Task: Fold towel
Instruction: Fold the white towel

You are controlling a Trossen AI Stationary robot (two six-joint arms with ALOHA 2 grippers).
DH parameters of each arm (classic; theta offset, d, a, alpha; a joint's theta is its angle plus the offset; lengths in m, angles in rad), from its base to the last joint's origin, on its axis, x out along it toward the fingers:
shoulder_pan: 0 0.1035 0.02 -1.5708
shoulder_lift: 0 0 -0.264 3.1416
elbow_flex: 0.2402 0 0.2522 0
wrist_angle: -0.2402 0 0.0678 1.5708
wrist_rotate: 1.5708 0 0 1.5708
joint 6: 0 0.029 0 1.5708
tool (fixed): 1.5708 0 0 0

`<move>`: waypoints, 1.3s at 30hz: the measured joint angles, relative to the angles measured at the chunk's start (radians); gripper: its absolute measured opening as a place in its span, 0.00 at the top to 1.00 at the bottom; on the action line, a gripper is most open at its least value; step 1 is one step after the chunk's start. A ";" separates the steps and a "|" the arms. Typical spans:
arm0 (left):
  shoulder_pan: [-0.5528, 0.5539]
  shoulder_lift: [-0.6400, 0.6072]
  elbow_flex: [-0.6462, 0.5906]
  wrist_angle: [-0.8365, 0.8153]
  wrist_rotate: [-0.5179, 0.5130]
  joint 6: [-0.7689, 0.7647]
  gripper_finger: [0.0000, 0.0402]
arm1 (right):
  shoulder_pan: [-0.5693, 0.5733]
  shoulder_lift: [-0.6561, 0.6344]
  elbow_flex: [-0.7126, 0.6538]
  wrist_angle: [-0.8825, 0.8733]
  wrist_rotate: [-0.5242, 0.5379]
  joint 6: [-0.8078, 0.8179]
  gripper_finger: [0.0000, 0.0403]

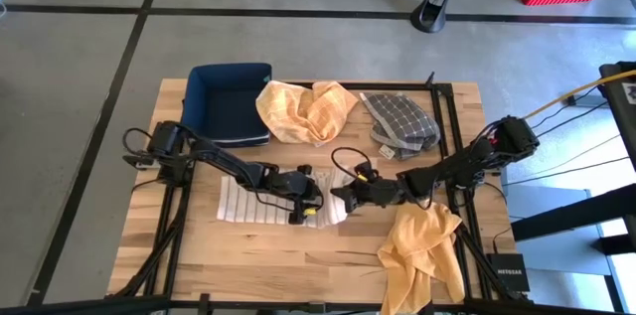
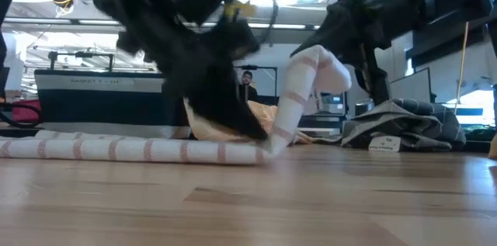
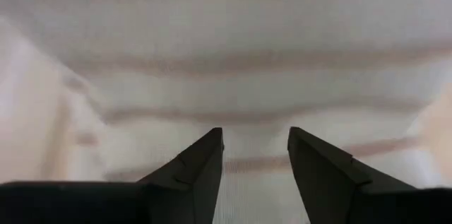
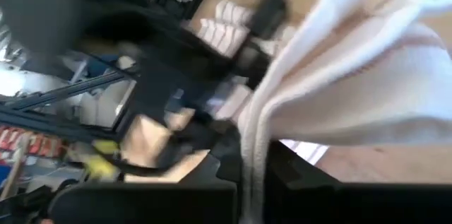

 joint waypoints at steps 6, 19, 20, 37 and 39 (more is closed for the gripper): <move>-0.025 -0.191 0.003 -0.304 0.000 -0.046 0.61 | 0.000 0.004 0.000 -0.001 0.015 -0.048 0.96; -0.054 -0.112 -0.116 -0.227 -0.027 -0.231 0.61 | -0.009 0.010 0.000 0.066 0.010 -0.045 0.96; -0.054 -0.098 -0.116 -0.190 -0.027 -0.233 0.61 | -0.015 0.015 0.000 0.083 0.009 -0.046 0.96; -0.065 -0.245 -0.096 -0.278 -0.050 -0.183 0.61 | -0.087 0.139 0.206 0.057 -0.117 -0.205 0.95; -0.079 -0.317 -0.095 -0.409 -0.050 -0.216 0.61 | -0.087 0.139 0.205 0.036 -0.117 -0.202 0.95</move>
